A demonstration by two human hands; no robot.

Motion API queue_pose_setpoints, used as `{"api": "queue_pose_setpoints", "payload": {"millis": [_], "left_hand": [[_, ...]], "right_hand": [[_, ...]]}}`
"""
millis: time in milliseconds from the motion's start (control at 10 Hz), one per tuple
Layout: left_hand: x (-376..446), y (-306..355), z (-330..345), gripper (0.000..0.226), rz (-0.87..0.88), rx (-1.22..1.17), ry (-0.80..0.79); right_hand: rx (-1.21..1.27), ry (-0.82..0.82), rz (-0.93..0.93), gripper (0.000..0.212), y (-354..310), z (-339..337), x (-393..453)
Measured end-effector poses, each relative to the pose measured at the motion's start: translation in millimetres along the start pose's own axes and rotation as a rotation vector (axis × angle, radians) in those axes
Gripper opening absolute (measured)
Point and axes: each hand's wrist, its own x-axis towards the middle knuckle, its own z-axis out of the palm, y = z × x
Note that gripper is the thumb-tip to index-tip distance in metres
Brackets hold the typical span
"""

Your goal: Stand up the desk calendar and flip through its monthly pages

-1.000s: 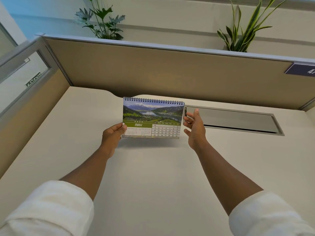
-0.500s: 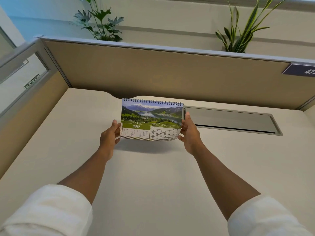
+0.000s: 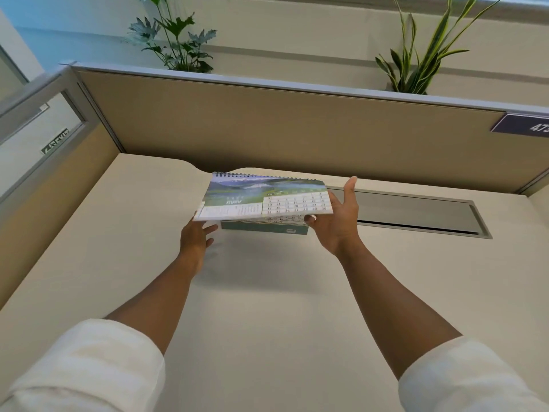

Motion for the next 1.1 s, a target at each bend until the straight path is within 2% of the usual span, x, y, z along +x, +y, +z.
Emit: {"api": "queue_pose_setpoints", "payload": {"millis": [100, 300, 700, 900, 1100], "left_hand": [[2, 0, 5, 0.042, 0.028, 0.074, -0.03], [4, -1, 10, 0.043, 0.072, 0.205, -0.093], [0, -1, 15, 0.043, 0.083, 0.223, -0.096], [-3, -3, 12, 0.041, 0.101, 0.239, -0.07], [-10, -1, 12, 0.042, 0.093, 0.313, -0.121]], "right_hand": [[0.103, 0.026, -0.034, 0.086, -7, 3, 5], [0.132, 0.064, -0.07, 0.081, -14, 7, 11], [0.06, 0.126, -0.05, 0.074, -10, 5, 9], [-0.034, 0.143, -0.027, 0.072, 1, 6, 4], [-0.17, 0.148, 0.001, 0.067, 12, 0, -8]]}}
